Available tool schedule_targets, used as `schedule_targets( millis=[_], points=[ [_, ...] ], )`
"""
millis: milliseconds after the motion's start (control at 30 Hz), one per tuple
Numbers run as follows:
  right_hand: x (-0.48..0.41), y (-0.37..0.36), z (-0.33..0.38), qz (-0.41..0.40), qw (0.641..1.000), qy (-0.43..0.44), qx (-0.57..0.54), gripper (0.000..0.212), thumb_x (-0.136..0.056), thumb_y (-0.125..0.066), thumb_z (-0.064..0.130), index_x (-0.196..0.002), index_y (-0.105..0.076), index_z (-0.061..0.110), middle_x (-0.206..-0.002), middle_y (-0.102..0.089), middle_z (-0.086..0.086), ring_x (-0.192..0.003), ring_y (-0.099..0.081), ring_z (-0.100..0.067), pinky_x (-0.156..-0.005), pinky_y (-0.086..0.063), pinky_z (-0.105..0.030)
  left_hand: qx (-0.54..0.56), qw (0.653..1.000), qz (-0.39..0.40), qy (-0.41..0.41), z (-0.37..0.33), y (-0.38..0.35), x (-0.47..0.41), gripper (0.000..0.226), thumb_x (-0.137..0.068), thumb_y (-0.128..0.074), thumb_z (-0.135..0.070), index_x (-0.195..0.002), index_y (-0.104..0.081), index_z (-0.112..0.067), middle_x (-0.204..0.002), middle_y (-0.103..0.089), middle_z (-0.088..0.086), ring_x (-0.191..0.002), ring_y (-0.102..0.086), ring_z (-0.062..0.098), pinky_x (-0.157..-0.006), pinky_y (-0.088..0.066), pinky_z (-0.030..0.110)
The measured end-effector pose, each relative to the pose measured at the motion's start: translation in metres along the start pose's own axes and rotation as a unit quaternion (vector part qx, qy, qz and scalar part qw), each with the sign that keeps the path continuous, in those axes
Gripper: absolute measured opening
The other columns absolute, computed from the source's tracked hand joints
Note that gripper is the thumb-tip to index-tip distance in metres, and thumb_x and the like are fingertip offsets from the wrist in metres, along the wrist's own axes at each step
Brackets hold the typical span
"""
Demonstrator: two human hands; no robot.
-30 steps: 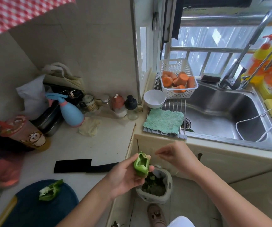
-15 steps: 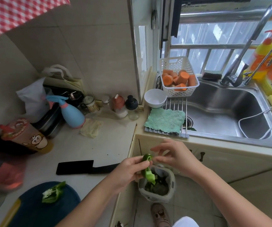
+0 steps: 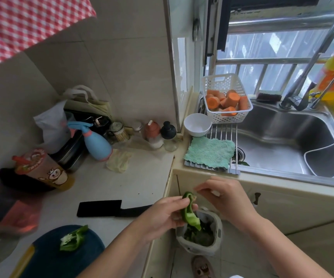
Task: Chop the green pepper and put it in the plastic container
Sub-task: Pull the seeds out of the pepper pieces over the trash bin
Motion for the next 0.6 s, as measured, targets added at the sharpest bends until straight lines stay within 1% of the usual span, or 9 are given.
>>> schedule_targets(
  millis=[67,133,200,333,400,467,533,600],
  points=[
    [0.001,0.001,-0.011,-0.003,0.999,-0.032,0.014,0.020,-0.077,-0.075,0.004,-0.089,-0.075,0.020,-0.084,-0.072,0.012,-0.076,-0.065,0.000,-0.069,-0.055,-0.022,0.043,0.999,-0.005,-0.006,-0.001,0.004,0.001,0.038,-0.084,-0.060,-0.019,-0.120,-0.058,-0.007,-0.118,-0.063,0.013,-0.098,-0.063,0.020,-0.076,-0.050,0.027],
    [0.003,-0.003,-0.019,0.013,0.998,-0.055,0.035,0.023,-0.081,-0.071,0.002,-0.095,-0.075,0.020,-0.088,-0.072,0.011,-0.081,-0.066,-0.001,-0.074,-0.055,-0.019,0.059,0.998,-0.012,-0.018,-0.003,0.008,0.002,0.043,-0.080,-0.064,-0.014,-0.121,-0.057,-0.007,-0.121,-0.061,0.015,-0.105,-0.062,0.024,-0.081,-0.051,0.028],
    [0.007,-0.007,-0.027,0.019,0.995,-0.084,0.050,0.025,-0.081,-0.070,0.001,-0.096,-0.075,0.021,-0.089,-0.073,0.010,-0.081,-0.066,-0.002,-0.075,-0.053,-0.018,0.070,0.997,-0.021,-0.030,-0.003,0.010,0.002,0.046,-0.077,-0.065,-0.010,-0.122,-0.056,-0.007,-0.122,-0.061,0.016,-0.109,-0.061,0.026,-0.086,-0.050,0.030],
    [0.009,-0.004,-0.040,-0.002,0.985,-0.161,0.056,0.020,-0.075,-0.076,0.004,-0.083,-0.076,0.022,-0.078,-0.072,0.012,-0.069,-0.062,0.000,-0.069,-0.053,-0.019,0.082,0.994,-0.031,-0.058,-0.006,0.013,0.000,0.049,-0.077,-0.064,-0.005,-0.125,-0.053,-0.008,-0.119,-0.063,0.013,-0.107,-0.062,0.024,-0.084,-0.052,0.029],
    [0.008,-0.005,-0.038,0.018,0.985,-0.164,0.057,0.019,-0.075,-0.075,0.005,-0.080,-0.074,0.023,-0.077,-0.070,0.014,-0.069,-0.060,-0.001,-0.068,-0.053,-0.023,0.090,0.993,-0.021,-0.068,-0.009,0.013,0.000,0.049,-0.079,-0.063,-0.002,-0.126,-0.053,-0.011,-0.121,-0.062,0.011,-0.109,-0.061,0.026,-0.084,-0.053,0.034],
    [0.006,-0.007,-0.034,0.050,0.986,-0.148,0.053,0.018,-0.079,-0.071,0.005,-0.083,-0.074,0.023,-0.082,-0.069,0.014,-0.075,-0.062,-0.003,-0.072,-0.053,-0.027,0.102,0.992,-0.006,-0.072,-0.012,0.011,0.000,0.050,-0.080,-0.062,0.001,-0.127,-0.054,-0.012,-0.125,-0.059,0.011,-0.110,-0.060,0.027,-0.084,-0.054,0.040],
    [0.005,-0.009,-0.029,0.075,0.988,-0.128,0.035,0.016,-0.085,-0.067,0.008,-0.090,-0.074,0.022,-0.086,-0.070,0.013,-0.080,-0.063,-0.004,-0.075,-0.052,-0.025,0.110,0.991,0.013,-0.075,-0.015,0.008,-0.001,0.052,-0.079,-0.063,0.003,-0.128,-0.055,-0.012,-0.126,-0.058,0.011,-0.110,-0.060,0.028,-0.084,-0.054,0.043],
    [0.003,-0.007,-0.022,0.078,0.990,-0.113,0.015,0.012,-0.086,-0.067,0.015,-0.094,-0.074,0.021,-0.088,-0.070,0.012,-0.081,-0.063,-0.004,-0.075,-0.051,-0.023,0.117,0.990,0.026,-0.077,-0.016,0.007,-0.002,0.053,-0.078,-0.064,0.004,-0.128,-0.055,-0.011,-0.126,-0.057,0.012,-0.110,-0.060,0.028,-0.084,-0.054,0.043]
  ],
)
Point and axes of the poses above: each hand's wrist, its own x-axis away from the middle knuckle, its own y-axis out of the back of the hand, z = x × y, the point moved 8 cm from there along -x, towards the middle knuckle
